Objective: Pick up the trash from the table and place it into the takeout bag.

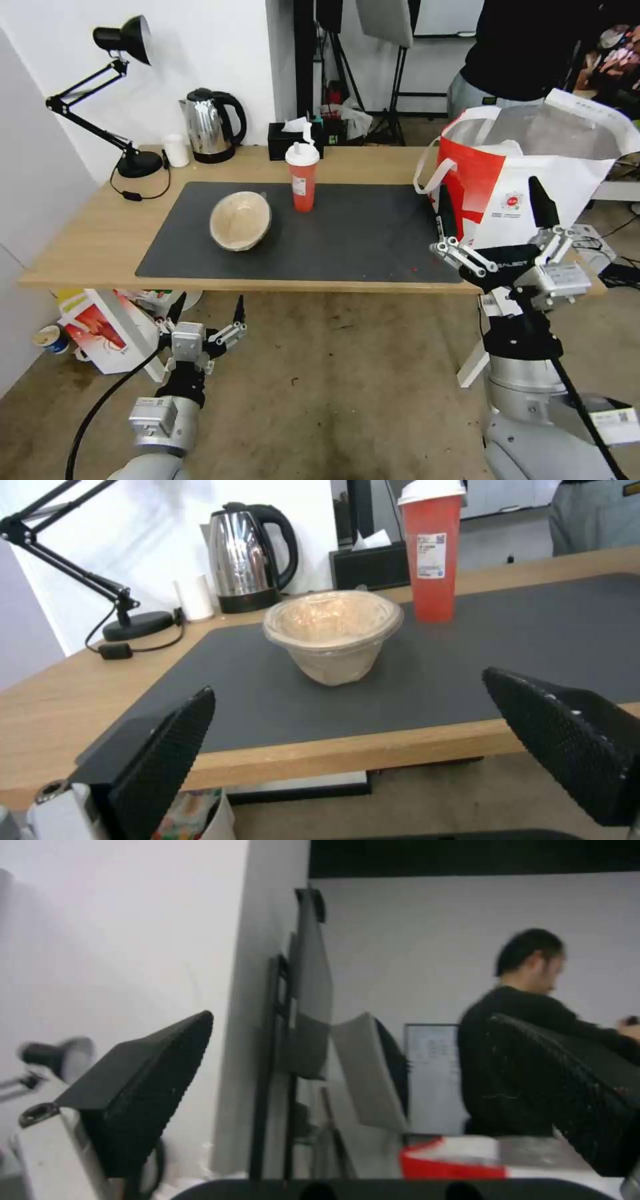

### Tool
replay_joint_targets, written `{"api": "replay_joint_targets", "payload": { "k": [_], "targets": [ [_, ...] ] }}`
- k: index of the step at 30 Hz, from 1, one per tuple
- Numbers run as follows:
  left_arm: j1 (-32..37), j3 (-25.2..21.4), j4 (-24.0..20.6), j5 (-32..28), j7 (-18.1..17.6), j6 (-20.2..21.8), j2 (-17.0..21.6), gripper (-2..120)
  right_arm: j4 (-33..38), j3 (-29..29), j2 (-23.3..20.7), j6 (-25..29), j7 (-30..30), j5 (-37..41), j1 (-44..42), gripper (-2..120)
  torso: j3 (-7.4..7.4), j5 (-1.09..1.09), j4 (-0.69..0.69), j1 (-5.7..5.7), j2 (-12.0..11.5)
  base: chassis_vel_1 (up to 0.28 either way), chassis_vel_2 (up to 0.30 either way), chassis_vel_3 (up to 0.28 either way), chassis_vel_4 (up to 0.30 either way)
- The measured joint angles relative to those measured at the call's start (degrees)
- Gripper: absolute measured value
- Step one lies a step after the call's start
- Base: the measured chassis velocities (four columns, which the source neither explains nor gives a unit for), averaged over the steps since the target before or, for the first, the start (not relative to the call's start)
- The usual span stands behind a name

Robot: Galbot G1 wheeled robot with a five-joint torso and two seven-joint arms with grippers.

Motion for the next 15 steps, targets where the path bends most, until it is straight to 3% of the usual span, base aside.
{"api": "replay_joint_targets", "payload": {
  "k": [15],
  "targets": [
    [0.00, 0.00, 0.00, 0.00, 0.00, 0.00, 0.00, 100, -2.96, -3.33, 5.52, -2.29, 11.17, -4.53, -8.18, 100, 0.00, 0.01, -0.01, -0.01, 0.00, 0.000, 0.000, 0.000, 0.000]
  ]
}}
